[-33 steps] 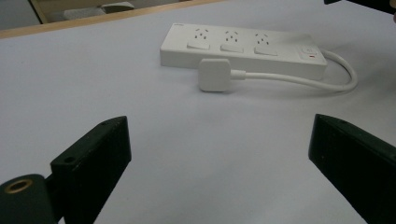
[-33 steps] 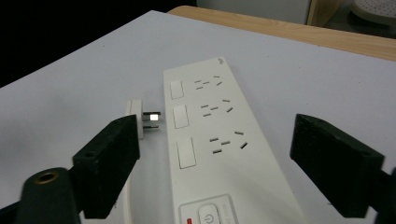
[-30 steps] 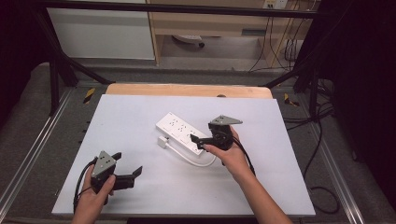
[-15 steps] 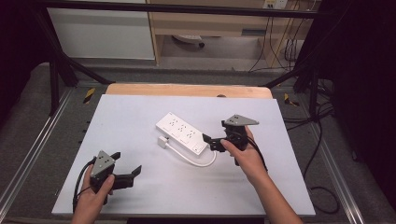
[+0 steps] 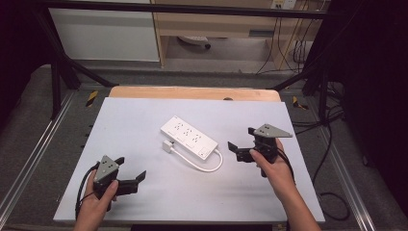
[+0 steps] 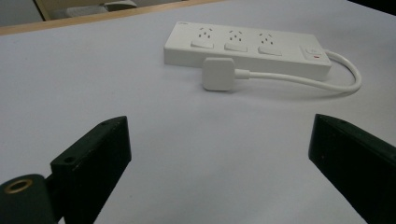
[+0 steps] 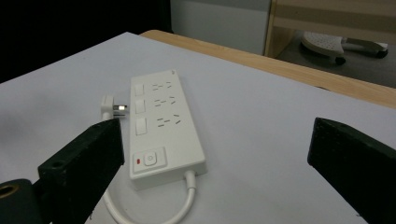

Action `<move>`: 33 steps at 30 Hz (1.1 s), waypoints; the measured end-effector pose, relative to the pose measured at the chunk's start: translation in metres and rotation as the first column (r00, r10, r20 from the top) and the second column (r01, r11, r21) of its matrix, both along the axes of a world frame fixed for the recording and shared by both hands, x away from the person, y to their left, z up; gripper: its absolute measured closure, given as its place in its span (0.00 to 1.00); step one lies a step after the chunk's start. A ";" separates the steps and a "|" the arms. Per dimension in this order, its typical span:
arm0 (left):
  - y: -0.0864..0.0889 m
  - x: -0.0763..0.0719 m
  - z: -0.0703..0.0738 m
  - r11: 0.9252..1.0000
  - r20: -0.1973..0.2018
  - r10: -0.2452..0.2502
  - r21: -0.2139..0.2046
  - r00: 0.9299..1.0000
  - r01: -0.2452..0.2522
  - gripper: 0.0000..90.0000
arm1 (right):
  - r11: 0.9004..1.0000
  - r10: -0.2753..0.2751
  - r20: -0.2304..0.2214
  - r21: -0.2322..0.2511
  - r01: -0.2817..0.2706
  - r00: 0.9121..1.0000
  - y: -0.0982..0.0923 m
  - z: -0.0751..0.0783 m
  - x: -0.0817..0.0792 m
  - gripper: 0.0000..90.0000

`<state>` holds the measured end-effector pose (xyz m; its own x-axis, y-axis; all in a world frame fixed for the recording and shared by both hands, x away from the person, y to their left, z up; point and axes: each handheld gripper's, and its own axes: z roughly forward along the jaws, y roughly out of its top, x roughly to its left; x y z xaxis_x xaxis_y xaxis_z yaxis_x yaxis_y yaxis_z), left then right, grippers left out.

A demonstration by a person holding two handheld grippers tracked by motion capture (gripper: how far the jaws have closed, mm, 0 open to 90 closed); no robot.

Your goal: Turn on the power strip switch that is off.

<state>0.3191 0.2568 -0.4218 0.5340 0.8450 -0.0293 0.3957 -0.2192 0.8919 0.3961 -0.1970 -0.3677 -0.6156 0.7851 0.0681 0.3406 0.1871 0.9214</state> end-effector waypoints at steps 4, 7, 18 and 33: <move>0.000 0.000 0.000 1.000 -0.002 0.000 -0.001 1.000 0.000 0.07 | 0.999 -0.032 0.010 0.027 0.031 0.999 -0.018 -0.001 -0.008 0.05; 0.001 0.000 0.000 1.000 -0.003 0.001 -0.001 1.000 -0.001 0.07 | 0.998 -0.062 0.023 0.032 0.061 0.998 -0.034 -0.003 -0.013 0.05; 0.002 0.000 0.000 1.000 -0.005 0.003 0.002 1.000 -0.003 0.07 | 0.989 -0.138 0.021 0.058 0.137 0.990 -0.080 -0.022 -0.030 0.07; 0.002 0.000 0.000 1.000 -0.005 0.006 -0.002 1.000 -0.006 0.07 | 0.988 -0.150 -0.003 0.039 0.150 0.989 -0.090 -0.061 -0.037 0.07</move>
